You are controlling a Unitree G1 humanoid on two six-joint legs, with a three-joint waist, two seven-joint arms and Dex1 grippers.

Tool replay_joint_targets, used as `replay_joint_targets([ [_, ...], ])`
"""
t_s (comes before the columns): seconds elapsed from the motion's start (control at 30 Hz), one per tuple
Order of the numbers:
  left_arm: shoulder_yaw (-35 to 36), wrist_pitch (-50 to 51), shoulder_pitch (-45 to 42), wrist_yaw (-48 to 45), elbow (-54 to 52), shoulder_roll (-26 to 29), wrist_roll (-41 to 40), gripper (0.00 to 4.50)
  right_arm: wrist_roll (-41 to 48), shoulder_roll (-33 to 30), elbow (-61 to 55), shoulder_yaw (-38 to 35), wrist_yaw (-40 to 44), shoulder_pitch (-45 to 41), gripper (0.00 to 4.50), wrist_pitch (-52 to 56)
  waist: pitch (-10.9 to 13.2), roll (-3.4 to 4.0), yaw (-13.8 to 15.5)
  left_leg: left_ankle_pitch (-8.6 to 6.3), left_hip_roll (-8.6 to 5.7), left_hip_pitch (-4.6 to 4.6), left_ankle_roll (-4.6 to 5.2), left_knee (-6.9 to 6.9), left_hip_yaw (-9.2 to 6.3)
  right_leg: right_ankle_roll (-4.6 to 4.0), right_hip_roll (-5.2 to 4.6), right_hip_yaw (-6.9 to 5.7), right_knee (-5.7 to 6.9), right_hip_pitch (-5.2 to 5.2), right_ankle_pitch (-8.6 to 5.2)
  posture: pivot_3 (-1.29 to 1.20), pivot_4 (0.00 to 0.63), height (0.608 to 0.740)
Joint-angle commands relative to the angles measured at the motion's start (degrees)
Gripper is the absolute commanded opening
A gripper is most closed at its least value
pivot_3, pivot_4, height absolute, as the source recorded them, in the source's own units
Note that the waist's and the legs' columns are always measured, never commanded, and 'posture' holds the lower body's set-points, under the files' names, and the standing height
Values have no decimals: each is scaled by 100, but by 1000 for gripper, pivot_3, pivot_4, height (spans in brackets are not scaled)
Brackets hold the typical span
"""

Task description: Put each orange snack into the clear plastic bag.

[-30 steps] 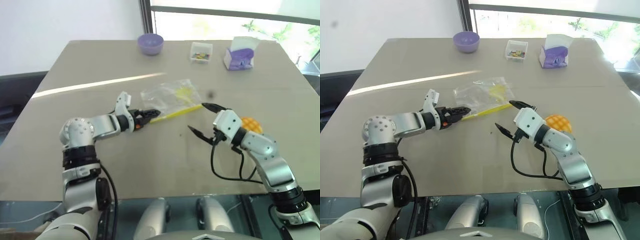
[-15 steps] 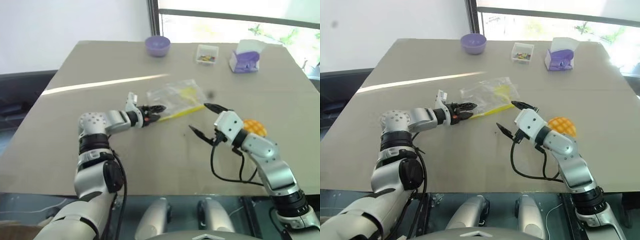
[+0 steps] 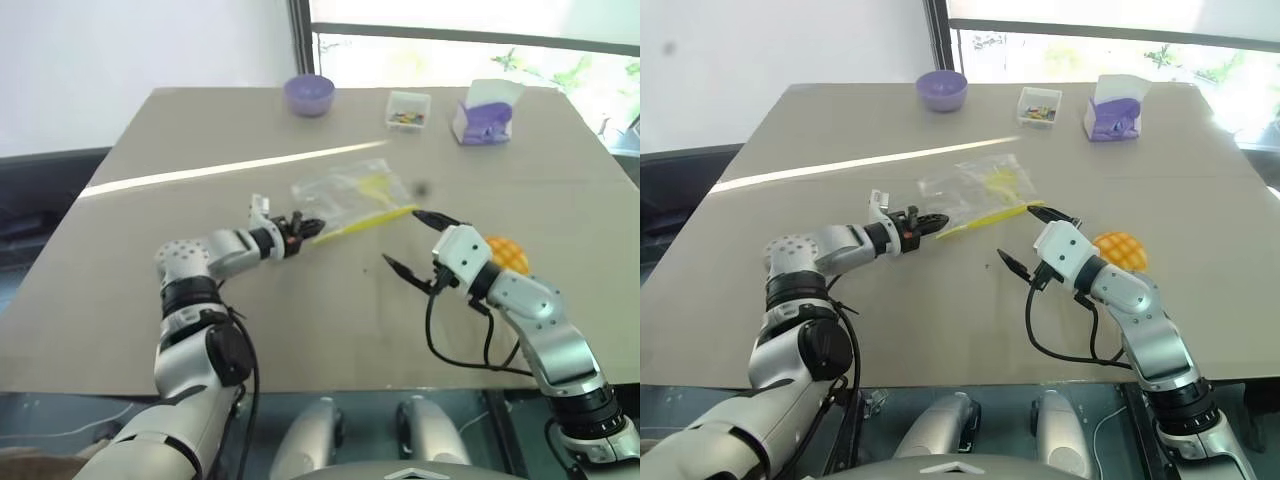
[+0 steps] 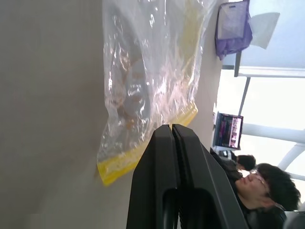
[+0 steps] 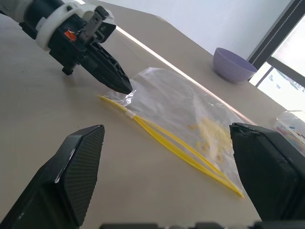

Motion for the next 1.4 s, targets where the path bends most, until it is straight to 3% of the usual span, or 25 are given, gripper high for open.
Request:
replay_joint_targets([
  [0.03, 440, 582, 157, 181, -629, -32, -595, 82, 119, 1, -138, -173, 1, -78, 4500, -136, 4, -4, -27, 0, 0, -3, 0, -1, 0, 0, 0, 1, 0, -3, 0, 0, 150, 740],
  [0.13, 543, 736, 358, 425, -1201, -95, -719, 82, 193, 22, -56, -115, 97, -134, 4500, -161, 7, -10, -55, 0, 2, -2, -1, -6, 2, 0, -1, 3, -1, -5, 0, 0, 150, 740],
  [0.2, 64, 554, 662, 446, -1902, -18, -385, 82, 356, 56, 7, -88, 231, -182, 4500, -122, 8, -11, -62, -1, 3, 0, -1, -7, 5, -1, 1, 5, 0, -5, 0, 0, 150, 740],
  [0.33, -612, 210, 992, 532, -2634, 0, 152, 1106, 328, 97, 69, -68, 223, -262, 4500, -184, 11, -15, -51, -1, 6, 5, -2, -15, 14, -2, 3, 15, 0, -5, 1, 0, 150, 740],
  [0.43, -781, -307, 986, 876, -2887, -221, 597, 2320, 250, 114, 77, -59, 174, -289, 4500, -241, 11, -18, 7, -1, 4, 4, -2, -14, 10, -2, 1, 10, -1, -4, 1, 0, 150, 740],
  [0.6, -699, -560, 749, 1395, -2853, -618, 796, 2320, 251, 84, -9, -59, 207, -239, 4500, -202, 11, -19, 18, -1, 4, 6, -2, -14, 13, -2, 1, 13, -2, -2, 1, 0, 150, 740],
  [1.0, -1304, -1328, 330, 1402, -1968, -712, 1681, 2320, 309, -119, -638, -205, 167, 126, 4500, 97, 10, -18, 9, 0, 3, 13, -2, -14, 15, -2, 4, 10, -1, 4, 1, 0, 150, 740],
  [1.4, -1317, -1826, 250, 1559, -1489, -1496, 1895, 2320, 1627, -1079, -1384, -1237, 935, 736, 4500, 843, 4, -15, 145, -1, -3, 19, 0, 7, -2, 2, -2, -8, -3, 34, -1, 0, 150, 740],
])
